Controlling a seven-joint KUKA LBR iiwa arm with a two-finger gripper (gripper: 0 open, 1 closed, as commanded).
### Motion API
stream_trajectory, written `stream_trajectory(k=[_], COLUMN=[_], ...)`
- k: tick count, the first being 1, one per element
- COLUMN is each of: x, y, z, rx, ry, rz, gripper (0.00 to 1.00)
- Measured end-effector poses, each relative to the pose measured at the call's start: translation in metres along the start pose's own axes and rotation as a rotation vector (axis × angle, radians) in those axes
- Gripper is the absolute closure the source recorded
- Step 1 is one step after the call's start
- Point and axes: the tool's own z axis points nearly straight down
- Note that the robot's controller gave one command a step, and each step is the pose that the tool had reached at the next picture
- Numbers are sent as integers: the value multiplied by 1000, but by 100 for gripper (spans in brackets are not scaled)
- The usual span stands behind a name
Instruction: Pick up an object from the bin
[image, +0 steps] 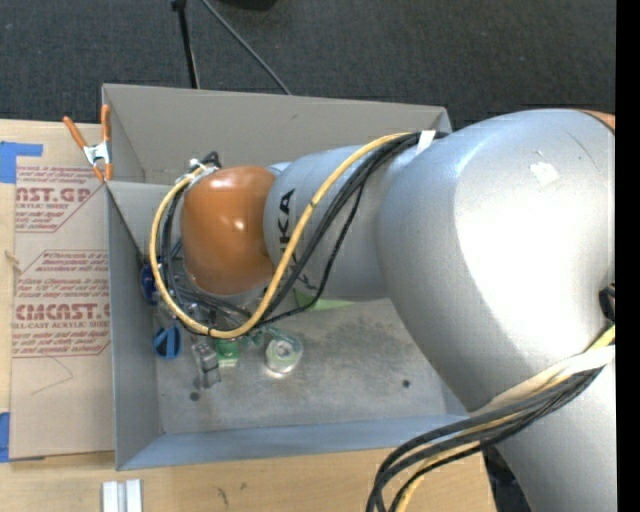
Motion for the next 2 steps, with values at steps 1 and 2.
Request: stream_trajectory(k=[1, 2], x=[0, 0], y=[0, 0], z=[0, 0], rx=[0, 0], ry=[-2, 0], rz=[1, 1], gripper=[100, 0])
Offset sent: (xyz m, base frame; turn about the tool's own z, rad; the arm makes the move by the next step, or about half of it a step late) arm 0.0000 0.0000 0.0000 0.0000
